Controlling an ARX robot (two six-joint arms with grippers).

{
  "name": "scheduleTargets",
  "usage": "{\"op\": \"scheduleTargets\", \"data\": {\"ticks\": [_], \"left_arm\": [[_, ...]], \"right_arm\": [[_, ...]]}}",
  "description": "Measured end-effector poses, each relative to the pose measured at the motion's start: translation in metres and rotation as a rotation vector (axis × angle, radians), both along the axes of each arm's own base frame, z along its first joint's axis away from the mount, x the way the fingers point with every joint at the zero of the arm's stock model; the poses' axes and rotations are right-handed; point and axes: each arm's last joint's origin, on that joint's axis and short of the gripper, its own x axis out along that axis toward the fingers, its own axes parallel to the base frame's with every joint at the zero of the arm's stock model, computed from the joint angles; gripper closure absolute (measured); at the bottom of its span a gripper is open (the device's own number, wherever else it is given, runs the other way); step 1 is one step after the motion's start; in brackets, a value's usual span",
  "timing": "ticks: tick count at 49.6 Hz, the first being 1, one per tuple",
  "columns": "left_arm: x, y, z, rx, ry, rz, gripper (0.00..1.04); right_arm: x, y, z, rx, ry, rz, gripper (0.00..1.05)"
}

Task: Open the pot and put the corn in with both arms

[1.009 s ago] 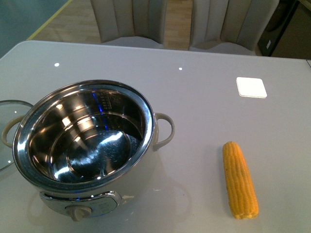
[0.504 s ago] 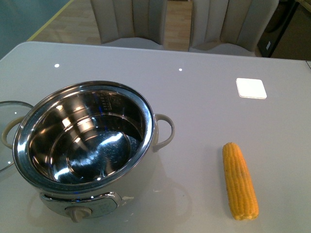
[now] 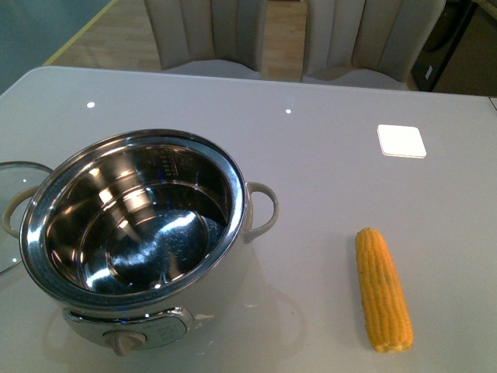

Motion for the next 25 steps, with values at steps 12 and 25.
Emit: {"op": "scheduleTargets", "data": {"ticks": [12,25], "left_arm": [[-0.0079,0.0000,-0.0007,0.000,-0.012,0.000,1.01],[-0.0079,0.0000,-0.0007,0.000,-0.013,0.000,1.01]], "right_arm": [[0.0000,0.0000,0.0000,0.000,0.000,0.000,0.09],[0.0000,0.0000,0.0000,0.000,0.000,0.000,0.09]]}}
